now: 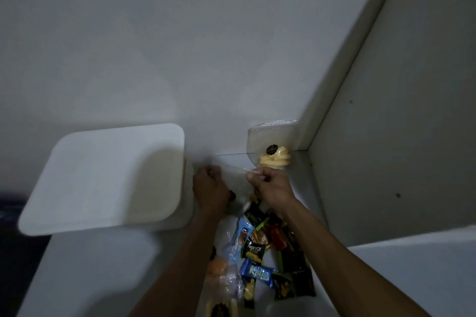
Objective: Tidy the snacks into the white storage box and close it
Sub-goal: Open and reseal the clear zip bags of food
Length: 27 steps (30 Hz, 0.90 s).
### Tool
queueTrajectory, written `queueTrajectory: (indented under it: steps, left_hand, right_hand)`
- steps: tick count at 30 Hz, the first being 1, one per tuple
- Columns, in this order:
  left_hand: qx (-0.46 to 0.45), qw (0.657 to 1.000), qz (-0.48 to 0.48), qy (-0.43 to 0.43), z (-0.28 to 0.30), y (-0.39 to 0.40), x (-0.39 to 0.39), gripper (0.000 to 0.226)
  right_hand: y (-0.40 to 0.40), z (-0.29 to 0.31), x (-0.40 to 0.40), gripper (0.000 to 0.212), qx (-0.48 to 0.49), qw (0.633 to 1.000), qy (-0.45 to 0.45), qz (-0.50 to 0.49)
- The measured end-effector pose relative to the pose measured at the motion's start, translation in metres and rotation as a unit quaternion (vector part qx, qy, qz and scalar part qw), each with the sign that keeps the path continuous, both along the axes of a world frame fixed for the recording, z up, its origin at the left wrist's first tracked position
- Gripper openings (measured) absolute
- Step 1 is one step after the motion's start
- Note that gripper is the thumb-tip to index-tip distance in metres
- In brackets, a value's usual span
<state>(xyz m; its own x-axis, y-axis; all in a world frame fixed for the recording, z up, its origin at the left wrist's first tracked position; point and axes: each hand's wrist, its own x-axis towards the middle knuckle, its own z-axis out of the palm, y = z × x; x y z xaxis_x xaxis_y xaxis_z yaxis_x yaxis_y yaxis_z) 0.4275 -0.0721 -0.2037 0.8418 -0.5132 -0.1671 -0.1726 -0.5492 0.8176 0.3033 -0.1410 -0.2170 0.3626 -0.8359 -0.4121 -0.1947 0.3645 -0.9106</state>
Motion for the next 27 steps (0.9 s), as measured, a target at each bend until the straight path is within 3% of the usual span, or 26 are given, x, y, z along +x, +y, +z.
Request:
queueTrajectory:
  steps: [11,16,23,27]
  left_hand:
    - [-0.18,0.982,-0.054,0.018,0.107,0.083,-0.031,0.02]
    - [-0.274,0.952,-0.098,0.092,0.14,0.122,-0.033,0.009]
    - [-0.296,0.935,-0.135,0.144,0.171,0.158,-0.047,0.01]
    - [-0.297,0.936,-0.135,0.134,0.184,0.168,-0.055,0.011]
  right_hand:
    - [0.051,0.139,-0.057,0.008,-0.156,0.987,-0.005,0.05]
    - [0.087,0.181,-0.079,0.015,-0.182,0.98,-0.011,0.083]
    - [0.12,0.217,-0.1,0.028,-0.203,0.975,-0.027,0.083]
    - [0.122,0.235,-0.105,0.025,-0.225,0.969,-0.021,0.099]
